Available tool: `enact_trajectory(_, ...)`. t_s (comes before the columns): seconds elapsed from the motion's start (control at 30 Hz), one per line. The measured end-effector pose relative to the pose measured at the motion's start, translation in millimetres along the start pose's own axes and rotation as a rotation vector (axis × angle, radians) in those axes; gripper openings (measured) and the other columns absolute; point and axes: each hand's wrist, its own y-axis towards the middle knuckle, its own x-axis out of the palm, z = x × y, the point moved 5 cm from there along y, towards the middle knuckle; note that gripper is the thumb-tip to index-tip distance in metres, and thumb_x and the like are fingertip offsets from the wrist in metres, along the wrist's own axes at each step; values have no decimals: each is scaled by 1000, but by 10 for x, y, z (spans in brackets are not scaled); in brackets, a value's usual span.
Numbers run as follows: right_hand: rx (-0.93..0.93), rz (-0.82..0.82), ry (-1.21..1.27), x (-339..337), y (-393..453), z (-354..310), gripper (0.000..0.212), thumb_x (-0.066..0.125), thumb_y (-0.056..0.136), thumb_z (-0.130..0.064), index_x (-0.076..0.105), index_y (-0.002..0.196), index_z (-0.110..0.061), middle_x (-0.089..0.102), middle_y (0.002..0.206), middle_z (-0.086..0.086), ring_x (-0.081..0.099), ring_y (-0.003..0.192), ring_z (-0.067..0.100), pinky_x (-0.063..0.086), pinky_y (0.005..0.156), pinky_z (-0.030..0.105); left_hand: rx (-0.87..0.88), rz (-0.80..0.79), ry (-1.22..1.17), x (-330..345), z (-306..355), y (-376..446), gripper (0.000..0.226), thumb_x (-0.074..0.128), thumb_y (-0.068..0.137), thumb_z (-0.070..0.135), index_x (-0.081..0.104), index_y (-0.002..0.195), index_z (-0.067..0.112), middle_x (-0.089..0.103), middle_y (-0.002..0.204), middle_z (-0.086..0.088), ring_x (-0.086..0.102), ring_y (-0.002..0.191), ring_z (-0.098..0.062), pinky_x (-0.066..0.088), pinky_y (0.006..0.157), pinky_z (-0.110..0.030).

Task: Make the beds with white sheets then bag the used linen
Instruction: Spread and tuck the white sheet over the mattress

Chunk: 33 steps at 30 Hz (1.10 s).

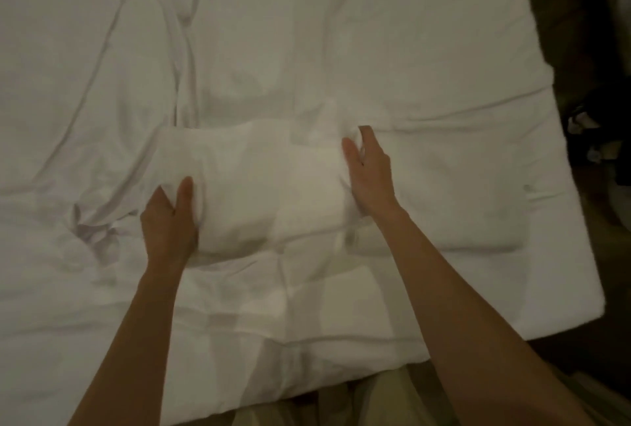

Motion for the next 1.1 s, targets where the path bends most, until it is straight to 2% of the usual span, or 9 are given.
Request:
enact_trajectory(0.3,-34,330,57,-1787,-25,973,43,41,103,-19,37,145,-25,45,133,-16,43,115,-7,28,92,-1,93,-135,-172,1416,1181,-869,47,44,103,26,45,137,-6,53,135,-26,49,126,-35,31,100,-26)
enact_trajectory(0.4,-8,384,-1,-2237,8,1324,43,39,103,-14,39,144,-24,45,137,-14,40,121,-5,29,102,7,113,-188,-203,1842,1437,-1148,48,42,103,28,42,138,-6,55,133,-14,49,127,-26,32,98,-17)
enact_trajectory(0.5,2,419,-62,-2413,44,1625,42,39,102,-10,43,143,-21,47,139,-9,40,120,-5,30,104,9,113,-223,-224,2150,1498,-1323,40,40,104,25,49,128,-7,55,92,11,57,84,11,28,75,-5)
enact_trajectory(0.53,9,407,-99,-2403,66,1705,42,39,102,-9,43,142,-21,48,139,-5,41,117,-4,31,100,6,89,-232,-203,2236,1455,-1342,38,40,104,26,51,124,-5,54,87,10,56,77,9,29,72,-8)
enact_trajectory(0.67,117,389,-414,-2293,150,1762,49,43,99,-6,42,143,-28,34,148,3,39,125,21,36,100,37,59,-129,-34,2310,1236,-1272,30,50,99,22,48,120,1,54,113,-13,52,108,-32,36,83,-29)
enact_trajectory(0.77,-67,351,-563,-2094,183,1446,53,40,96,-12,36,146,-29,22,158,0,20,144,23,10,115,50,357,78,56,2228,1540,-1279,48,52,94,19,41,138,2,42,142,-17,36,131,-31,23,109,-31)
enact_trajectory(0.83,-154,219,-619,-1847,226,1351,53,31,97,-26,28,150,-30,16,161,-2,9,148,20,-5,113,54,545,20,141,2404,1856,-1347,54,40,97,29,34,147,10,30,155,-12,24,143,-26,10,116,-37)
enact_trajectory(0.97,-134,-42,-798,-1413,368,1668,59,11,97,-46,17,153,-27,7,162,2,1,149,26,-5,112,62,677,-284,393,3065,1889,-1428,57,22,98,35,18,154,24,8,163,0,1,150,-18,-3,117,-57)
enact_trajectory(1.1,-171,-77,-881,-1314,490,1927,60,17,97,-49,16,153,-27,10,162,2,6,149,28,-4,113,59,649,-274,548,3300,1606,-1321,58,23,97,38,17,154,26,9,163,0,2,150,-18,-4,115,-58)
